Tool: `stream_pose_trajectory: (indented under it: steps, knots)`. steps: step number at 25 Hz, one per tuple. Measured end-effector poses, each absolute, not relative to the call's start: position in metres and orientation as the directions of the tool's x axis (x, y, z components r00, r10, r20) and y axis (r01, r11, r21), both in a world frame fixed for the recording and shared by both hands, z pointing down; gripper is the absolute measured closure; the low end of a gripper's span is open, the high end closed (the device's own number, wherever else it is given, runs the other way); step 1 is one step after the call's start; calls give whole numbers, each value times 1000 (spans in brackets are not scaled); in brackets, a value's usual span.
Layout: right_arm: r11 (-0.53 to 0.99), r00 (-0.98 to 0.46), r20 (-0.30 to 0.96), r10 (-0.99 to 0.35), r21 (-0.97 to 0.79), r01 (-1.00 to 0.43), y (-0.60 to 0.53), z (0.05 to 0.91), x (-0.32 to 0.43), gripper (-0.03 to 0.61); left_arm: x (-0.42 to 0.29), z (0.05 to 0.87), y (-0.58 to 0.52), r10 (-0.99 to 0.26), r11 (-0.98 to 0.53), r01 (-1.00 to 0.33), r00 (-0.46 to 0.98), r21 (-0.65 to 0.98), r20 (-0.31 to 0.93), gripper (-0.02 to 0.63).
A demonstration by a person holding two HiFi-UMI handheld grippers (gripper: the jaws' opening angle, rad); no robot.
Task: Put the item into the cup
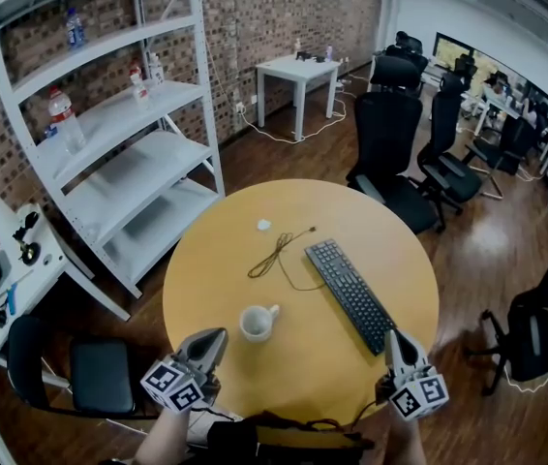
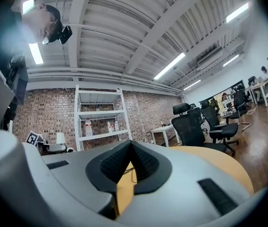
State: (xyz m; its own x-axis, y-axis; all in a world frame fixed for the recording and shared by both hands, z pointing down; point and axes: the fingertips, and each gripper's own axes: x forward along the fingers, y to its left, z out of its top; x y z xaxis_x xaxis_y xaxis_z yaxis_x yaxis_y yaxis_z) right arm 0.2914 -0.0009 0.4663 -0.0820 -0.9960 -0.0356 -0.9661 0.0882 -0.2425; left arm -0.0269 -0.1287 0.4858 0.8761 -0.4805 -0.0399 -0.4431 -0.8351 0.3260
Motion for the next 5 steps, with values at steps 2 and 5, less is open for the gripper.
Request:
stream_pose_trajectory:
  steps: [2,5]
  knots:
    - [96,-89,-38,-995,-246,-964,-3,468,291,571,-27,488,-130,-484,-831,-443,874,337,-42,611]
    - [105,-100,-35,-994,-239,-965,-6,466,288,571,-23,486,-132,-485,-830,-442,873,341,-51,611]
